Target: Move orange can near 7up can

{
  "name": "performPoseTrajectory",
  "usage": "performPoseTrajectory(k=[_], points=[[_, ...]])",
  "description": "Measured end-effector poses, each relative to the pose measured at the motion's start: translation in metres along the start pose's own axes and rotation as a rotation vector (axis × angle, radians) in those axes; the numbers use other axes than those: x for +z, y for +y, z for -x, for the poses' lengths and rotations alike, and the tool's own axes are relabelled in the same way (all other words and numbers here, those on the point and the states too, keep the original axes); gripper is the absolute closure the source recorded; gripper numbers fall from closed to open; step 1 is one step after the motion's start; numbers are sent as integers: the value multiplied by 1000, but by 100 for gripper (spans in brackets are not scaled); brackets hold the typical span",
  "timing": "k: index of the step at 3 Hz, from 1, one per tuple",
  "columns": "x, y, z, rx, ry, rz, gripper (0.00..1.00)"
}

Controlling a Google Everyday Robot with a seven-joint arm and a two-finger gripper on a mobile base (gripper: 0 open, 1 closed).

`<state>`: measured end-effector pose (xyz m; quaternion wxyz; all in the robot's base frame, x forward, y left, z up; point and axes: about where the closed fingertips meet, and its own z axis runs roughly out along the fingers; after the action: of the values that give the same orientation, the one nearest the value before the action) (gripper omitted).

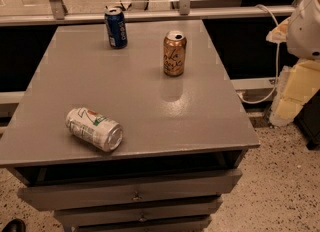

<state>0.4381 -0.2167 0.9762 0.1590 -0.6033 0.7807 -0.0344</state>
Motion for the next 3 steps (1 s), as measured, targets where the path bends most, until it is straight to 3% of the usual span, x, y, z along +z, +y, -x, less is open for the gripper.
performPoseTrajectory(k=[2,3], points=[[11,-11,5,16,-32,-5,0],[37,-38,21,46,-111,-3,0]])
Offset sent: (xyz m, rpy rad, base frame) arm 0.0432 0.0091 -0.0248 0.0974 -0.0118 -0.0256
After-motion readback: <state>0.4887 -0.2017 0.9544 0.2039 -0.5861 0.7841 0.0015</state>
